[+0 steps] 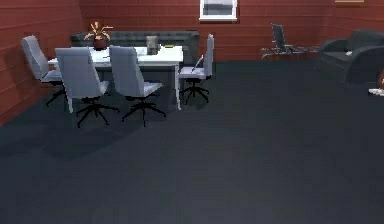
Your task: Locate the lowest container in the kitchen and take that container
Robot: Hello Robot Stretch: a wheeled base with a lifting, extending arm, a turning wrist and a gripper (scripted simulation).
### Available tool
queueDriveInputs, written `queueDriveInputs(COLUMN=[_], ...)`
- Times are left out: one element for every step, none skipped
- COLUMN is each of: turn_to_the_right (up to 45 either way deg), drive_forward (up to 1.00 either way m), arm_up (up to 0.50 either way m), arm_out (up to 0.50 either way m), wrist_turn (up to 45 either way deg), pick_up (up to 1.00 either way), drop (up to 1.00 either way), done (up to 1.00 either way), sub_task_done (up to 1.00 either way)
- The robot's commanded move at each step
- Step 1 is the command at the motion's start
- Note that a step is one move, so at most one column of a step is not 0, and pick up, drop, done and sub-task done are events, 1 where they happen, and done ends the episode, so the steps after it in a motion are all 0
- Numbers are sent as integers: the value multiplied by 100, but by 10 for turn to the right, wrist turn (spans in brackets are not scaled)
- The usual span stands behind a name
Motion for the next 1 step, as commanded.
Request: queueDriveInputs(turn_to_the_right=[210], drive_forward=[0], arm_up=[0], arm_out=[0], wrist_turn=[0], pick_up=[0], drop=[0], done=[0], sub_task_done=[0])
